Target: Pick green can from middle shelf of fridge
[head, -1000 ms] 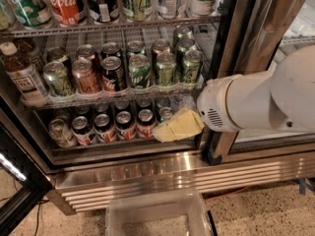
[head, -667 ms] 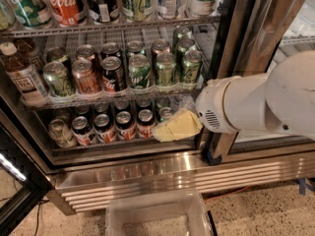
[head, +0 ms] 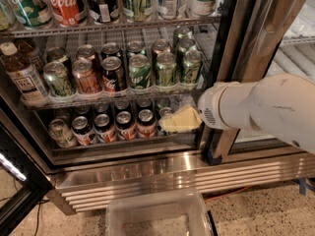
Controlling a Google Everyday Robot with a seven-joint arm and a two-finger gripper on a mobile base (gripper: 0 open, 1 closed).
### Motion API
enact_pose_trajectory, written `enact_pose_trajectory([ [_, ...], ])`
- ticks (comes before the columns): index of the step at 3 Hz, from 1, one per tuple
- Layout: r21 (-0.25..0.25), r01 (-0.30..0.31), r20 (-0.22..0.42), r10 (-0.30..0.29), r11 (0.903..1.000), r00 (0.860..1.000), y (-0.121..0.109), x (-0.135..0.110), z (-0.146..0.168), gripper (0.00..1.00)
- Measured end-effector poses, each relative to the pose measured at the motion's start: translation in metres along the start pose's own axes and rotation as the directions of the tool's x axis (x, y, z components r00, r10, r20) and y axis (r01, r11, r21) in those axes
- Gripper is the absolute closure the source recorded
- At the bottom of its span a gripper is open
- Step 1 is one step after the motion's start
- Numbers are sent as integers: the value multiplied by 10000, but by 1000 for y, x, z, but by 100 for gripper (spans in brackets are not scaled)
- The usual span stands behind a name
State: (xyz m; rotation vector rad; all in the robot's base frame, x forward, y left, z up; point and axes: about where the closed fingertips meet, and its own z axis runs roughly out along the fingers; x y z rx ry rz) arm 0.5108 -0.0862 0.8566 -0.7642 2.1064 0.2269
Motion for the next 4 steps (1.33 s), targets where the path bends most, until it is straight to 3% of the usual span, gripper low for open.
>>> enact_pose_trajectory([
  [1,-35,-105,28,105,9999,9999,-13,5,18,0],
  [3,-707,803,128,-796,9943,9967,-5,4,49,0],
  [4,-731,1166,353,-1143,9905,9928,-4,-5,58,0],
])
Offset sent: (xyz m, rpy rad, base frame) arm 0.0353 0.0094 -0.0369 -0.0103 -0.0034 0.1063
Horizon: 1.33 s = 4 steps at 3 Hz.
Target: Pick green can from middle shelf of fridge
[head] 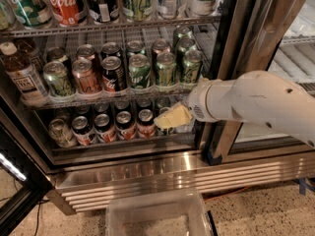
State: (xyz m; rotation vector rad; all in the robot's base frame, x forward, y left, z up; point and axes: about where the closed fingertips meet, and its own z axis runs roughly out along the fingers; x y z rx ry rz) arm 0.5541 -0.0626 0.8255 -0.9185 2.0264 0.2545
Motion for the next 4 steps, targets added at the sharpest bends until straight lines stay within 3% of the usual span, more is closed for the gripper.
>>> enact_pose_trajectory([
  [1,580,-141,150,133,9982,9998,-14,-4,-1,19],
  [2,1448,-1019,654,933,9842,9935,-40,-6,-11,37],
  [4,2351,-1885,1633,1524,9535,9747,-71,-17,-23,26],
])
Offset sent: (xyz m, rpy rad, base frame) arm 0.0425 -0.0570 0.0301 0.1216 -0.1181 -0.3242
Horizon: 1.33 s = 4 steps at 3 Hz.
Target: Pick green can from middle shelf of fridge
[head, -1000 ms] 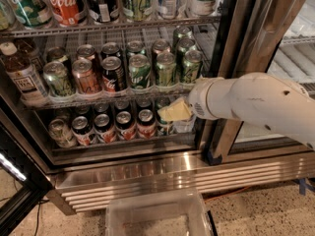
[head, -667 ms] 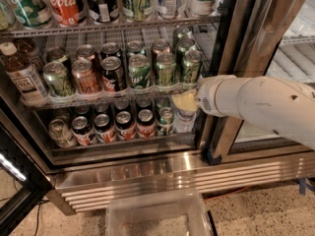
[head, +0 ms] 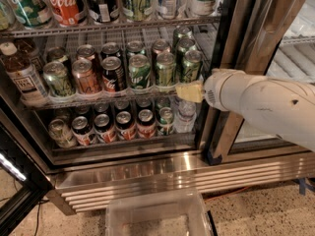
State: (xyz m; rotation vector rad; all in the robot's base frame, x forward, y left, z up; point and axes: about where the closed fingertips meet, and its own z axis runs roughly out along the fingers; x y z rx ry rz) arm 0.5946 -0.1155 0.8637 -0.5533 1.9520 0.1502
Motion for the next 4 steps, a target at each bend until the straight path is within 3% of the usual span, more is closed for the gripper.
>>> enact_pose_trajectory([
  [2,230,252,298,-259,9994,9992,-3,-10,0,26],
  [4,211,548,20,-548,9983,9985,-4,3,10,26],
])
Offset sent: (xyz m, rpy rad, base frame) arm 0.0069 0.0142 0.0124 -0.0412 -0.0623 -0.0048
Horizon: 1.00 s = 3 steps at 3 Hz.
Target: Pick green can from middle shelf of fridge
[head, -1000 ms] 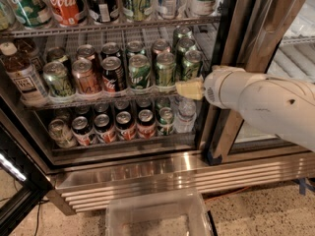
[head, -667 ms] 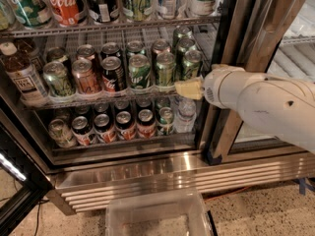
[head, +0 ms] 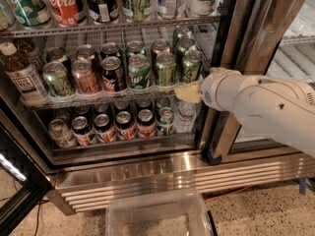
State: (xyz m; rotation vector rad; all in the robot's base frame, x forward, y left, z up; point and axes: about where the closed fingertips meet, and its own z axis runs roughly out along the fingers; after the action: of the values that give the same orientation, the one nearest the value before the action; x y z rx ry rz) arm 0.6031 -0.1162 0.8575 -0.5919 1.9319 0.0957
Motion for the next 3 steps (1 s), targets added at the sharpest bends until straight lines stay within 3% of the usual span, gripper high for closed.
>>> enact_pose_trajectory([
  [2,88,76,393,-80,9999,9992,3,-10,-6,22],
  [3,-47,41,422,-38,10000,9991,9,-10,1,41],
])
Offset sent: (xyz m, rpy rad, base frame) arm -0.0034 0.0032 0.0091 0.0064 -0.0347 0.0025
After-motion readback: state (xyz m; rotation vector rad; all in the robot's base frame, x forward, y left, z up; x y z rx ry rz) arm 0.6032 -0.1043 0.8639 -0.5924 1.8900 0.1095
